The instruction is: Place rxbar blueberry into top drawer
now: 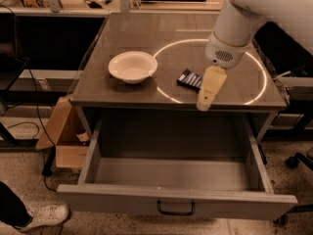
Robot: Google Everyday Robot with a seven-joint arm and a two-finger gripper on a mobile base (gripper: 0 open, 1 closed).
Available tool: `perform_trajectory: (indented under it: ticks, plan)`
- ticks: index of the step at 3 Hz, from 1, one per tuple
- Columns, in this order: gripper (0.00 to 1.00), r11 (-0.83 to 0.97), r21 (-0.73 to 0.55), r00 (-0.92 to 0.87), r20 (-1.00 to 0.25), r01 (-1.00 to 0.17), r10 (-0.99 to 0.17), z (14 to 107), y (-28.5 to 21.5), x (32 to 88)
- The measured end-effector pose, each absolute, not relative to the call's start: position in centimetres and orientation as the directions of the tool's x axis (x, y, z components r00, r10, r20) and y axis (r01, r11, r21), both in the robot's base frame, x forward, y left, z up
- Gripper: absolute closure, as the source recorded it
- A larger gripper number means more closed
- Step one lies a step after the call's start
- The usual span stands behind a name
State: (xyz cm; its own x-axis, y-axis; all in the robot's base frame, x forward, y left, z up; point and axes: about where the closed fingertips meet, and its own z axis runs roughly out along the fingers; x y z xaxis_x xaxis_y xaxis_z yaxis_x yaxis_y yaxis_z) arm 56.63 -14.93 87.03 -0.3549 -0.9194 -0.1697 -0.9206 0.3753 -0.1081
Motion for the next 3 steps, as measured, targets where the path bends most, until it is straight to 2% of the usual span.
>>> perform_trajectory:
  ticks: [1,3]
  plan:
    - [0.0,0.386,-0.084,-0.371,-0.152,-0.919,-0.916,85.6,-13.4,59.4]
    - [0.0,0.402,-0.088,-0.386,-0.158,-0.911,-0.909,85.1,-13.8,60.6]
